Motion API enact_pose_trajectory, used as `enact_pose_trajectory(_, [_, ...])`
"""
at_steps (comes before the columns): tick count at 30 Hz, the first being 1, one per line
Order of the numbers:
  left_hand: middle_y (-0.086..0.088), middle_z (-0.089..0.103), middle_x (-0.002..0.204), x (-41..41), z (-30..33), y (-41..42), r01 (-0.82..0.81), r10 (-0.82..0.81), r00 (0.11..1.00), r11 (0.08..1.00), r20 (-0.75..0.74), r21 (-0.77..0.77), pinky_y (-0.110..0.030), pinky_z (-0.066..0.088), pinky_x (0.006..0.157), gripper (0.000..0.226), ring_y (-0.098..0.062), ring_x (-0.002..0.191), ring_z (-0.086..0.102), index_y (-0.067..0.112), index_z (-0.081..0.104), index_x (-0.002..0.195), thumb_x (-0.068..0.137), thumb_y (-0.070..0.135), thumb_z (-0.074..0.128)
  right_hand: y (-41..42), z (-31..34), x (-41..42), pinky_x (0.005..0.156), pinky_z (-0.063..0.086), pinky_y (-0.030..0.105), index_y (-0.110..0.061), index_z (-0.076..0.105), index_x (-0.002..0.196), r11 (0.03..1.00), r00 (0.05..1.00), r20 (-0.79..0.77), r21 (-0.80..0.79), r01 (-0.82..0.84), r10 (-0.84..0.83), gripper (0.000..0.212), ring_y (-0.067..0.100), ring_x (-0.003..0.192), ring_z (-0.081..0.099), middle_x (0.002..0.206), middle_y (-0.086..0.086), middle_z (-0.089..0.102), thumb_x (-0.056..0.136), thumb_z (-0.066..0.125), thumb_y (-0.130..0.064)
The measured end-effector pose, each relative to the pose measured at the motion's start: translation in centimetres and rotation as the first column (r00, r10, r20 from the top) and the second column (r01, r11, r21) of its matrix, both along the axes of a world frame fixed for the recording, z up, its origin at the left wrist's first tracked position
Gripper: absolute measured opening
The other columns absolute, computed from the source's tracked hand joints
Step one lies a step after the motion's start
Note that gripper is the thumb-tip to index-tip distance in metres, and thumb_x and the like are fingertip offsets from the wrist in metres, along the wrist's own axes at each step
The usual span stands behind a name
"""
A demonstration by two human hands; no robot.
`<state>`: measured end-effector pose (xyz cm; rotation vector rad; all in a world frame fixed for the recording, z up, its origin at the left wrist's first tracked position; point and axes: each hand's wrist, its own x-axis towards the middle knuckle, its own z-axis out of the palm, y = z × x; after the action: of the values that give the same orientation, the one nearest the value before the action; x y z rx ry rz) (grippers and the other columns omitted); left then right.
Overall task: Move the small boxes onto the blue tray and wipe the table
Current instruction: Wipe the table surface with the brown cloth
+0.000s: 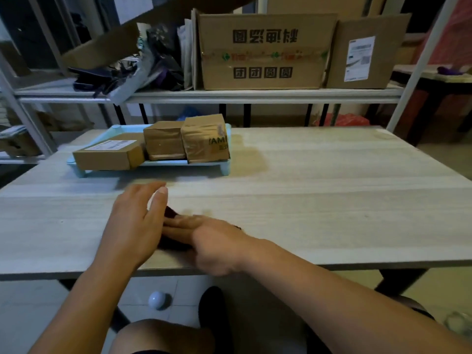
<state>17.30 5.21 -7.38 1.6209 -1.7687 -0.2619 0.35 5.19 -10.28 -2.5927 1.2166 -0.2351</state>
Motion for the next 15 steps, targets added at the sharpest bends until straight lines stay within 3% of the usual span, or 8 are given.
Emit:
enact_pose_trajectory(3, [-0.007, 0.061, 0.138, -3.3, -0.2, 0.1, 0.103, -0.103, 0.995, 0.994, -0.006, -0.024, -0.038, 0.038, 0.102, 0.045, -0.024, 0.128, 0.051, 0.022, 0.062, 0.134, 0.103, 0.043, 0.037, 1.4, 0.6, -4.9, 0.123, 0.027, 0.038, -0.034, 0.033, 0.161, 0.997, 0.997, -0.011, 0.026, 0.076, -0.076, 0.074, 0.014, 0.152, 0.028, 0.171, -0.011, 0.027, 0.094, 0.058, -0.015])
enact_pose_trajectory(6, [-0.005, 0.058, 0.142, -7.8, -1.3, 0.1, 0.209, -0.21, 0.977, 0.978, 0.041, 0.027, -0.04, 0.036, 0.108, 0.048, -0.024, 0.131, 0.048, 0.024, 0.059, 0.139, 0.102, 0.046, 0.038, 2.6, 0.5, -11.8, 0.127, 0.023, 0.04, -0.032, 0.04, 0.159, 0.947, 0.946, 0.037, 0.036, 0.32, -0.321, 0.067, 0.012, 0.153, 0.029, 0.168, -0.013, 0.033, 0.095, 0.05, -0.012])
enact_pose_trajectory(11, [0.0, 0.05, 0.144, -14.4, -2.7, 1.3, 0.334, -0.346, 0.922, 0.938, 0.172, 0.096, -0.037, 0.037, 0.107, 0.049, -0.019, 0.131, 0.045, 0.03, 0.049, 0.144, 0.101, 0.051, 0.039, 5.3, -0.2, -21.2, 0.125, 0.012, 0.028, -0.024, 0.034, 0.162, 0.72, 0.718, 0.062, 0.01, 0.694, -0.693, 0.059, 0.015, 0.157, 0.021, 0.171, -0.008, 0.026, 0.105, 0.042, -0.012])
enact_pose_trajectory(13, [0.0, 0.05, 0.144, -15.4, -2.8, 1.8, 0.349, -0.364, 0.91, 0.931, 0.197, 0.109, -0.037, 0.037, 0.107, 0.049, -0.019, 0.131, 0.045, 0.03, 0.048, 0.145, 0.101, 0.051, 0.039, 5.8, 0.0, -20.8, 0.125, 0.014, 0.031, -0.021, 0.033, 0.162, 0.696, 0.693, 0.084, 0.002, 0.718, -0.716, 0.061, 0.017, 0.158, 0.021, 0.172, -0.005, 0.025, 0.104, 0.042, -0.01])
enact_pose_trajectory(15, [-0.001, 0.051, 0.142, -15.7, -2.8, 2.3, 0.368, -0.382, 0.901, 0.924, 0.207, 0.105, -0.038, 0.038, 0.106, 0.048, -0.02, 0.13, 0.046, 0.03, 0.048, 0.144, 0.101, 0.05, 0.04, 7.1, 0.2, -19.0, 0.126, 0.014, 0.031, -0.025, 0.033, 0.162, 0.76, 0.756, 0.111, -0.012, 0.65, -0.645, 0.065, 0.014, 0.157, 0.02, 0.172, -0.007, 0.025, 0.101, 0.045, -0.008])
